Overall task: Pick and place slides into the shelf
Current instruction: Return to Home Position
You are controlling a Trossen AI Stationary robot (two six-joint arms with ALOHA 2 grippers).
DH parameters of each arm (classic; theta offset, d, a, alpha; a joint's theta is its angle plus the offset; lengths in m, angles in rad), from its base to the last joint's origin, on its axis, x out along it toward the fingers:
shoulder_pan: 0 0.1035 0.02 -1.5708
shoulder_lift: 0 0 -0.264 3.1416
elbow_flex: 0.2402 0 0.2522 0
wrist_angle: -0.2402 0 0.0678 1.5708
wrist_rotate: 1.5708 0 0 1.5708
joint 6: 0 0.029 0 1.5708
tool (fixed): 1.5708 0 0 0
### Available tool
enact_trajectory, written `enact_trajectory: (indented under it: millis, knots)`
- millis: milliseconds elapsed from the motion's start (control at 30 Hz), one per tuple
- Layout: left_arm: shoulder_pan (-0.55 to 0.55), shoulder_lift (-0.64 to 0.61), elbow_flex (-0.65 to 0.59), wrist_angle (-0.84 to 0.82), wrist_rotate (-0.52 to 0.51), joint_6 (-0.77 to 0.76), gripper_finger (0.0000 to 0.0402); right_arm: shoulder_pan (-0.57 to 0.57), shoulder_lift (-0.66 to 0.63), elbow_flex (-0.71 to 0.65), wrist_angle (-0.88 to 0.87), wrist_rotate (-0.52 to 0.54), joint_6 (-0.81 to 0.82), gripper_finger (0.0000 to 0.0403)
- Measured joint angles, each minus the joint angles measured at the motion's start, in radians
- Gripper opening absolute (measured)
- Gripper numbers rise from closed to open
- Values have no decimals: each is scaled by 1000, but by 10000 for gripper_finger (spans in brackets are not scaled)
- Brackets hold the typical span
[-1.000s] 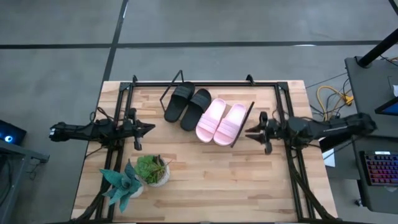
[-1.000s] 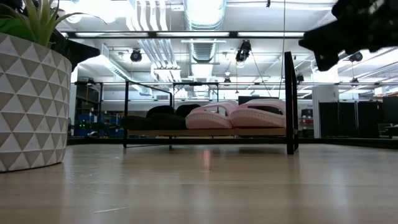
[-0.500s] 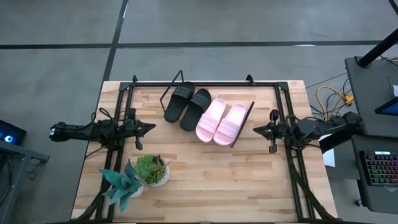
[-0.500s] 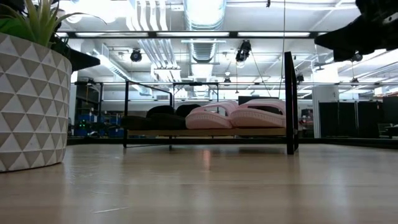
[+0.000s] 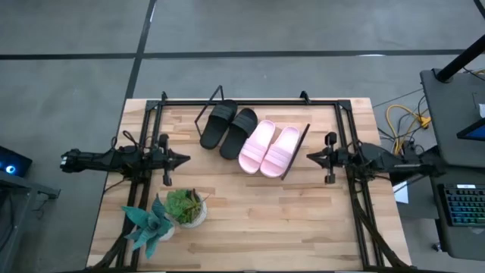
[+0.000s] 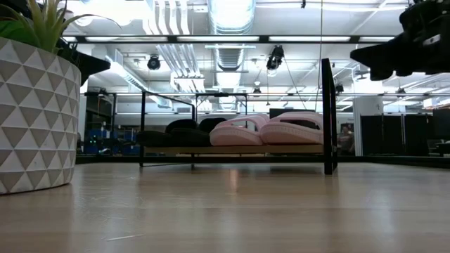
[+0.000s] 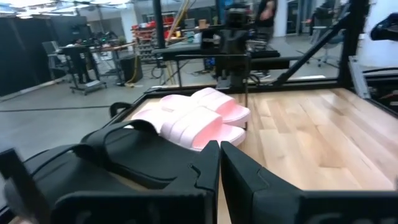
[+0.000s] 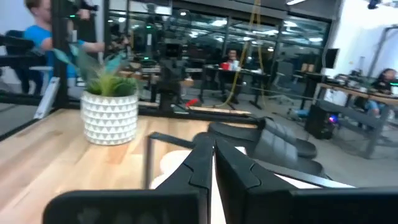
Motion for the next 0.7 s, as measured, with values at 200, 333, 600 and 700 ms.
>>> enact_trajectory:
  millis: [200,333,600,700]
  knots:
    - [0,0,0,-32,29,-10,0,-139,4,1,-12,-98,42,8]
    - [0,0,17,-109,34,-47,0,-169,3,1,-53,-104,46,8]
    - [-1,0,17,-105,14,-56,0,-168,-12,1,-113,-94,83,8]
    - [-1,0,-18,28,14,-14,0,-168,-21,2,-111,-93,95,8]
